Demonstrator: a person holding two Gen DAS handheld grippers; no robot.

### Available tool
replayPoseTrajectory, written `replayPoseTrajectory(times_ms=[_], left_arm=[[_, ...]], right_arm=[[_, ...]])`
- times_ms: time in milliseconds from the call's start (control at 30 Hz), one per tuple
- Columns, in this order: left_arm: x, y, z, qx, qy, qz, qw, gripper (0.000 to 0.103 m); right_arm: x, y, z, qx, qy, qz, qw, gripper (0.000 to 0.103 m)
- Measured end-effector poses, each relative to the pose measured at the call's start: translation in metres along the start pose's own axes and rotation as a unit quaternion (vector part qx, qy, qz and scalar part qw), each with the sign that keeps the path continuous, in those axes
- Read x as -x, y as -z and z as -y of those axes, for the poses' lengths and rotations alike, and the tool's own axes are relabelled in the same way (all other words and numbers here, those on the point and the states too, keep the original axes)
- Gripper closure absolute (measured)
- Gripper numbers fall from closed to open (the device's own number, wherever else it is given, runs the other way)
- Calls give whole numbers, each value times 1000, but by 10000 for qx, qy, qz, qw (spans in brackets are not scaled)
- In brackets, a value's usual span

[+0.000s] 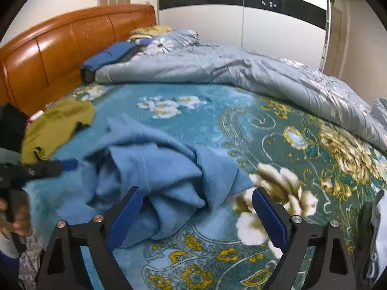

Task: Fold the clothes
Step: 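Drag the blue sweatshirt off the yellow sweater with the left gripper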

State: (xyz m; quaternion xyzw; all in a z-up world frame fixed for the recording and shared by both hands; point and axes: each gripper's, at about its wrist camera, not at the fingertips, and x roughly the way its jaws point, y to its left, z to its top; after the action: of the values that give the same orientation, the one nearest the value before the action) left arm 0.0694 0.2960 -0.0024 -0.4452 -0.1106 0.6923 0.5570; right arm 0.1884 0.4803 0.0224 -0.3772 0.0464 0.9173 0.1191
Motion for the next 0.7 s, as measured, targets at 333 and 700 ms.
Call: replayPoseTrajectory(times_ms=[333,700], left_arm=[[-23,13,9,-6,121,-281,9995,21],[-19,20,-9,221,-32,-352,9991,21]], right_arm=[[-29,-41,-17,942,-107,-446,9945,36],[-70,-57,-63,2160,-350,-910,9715,49]])
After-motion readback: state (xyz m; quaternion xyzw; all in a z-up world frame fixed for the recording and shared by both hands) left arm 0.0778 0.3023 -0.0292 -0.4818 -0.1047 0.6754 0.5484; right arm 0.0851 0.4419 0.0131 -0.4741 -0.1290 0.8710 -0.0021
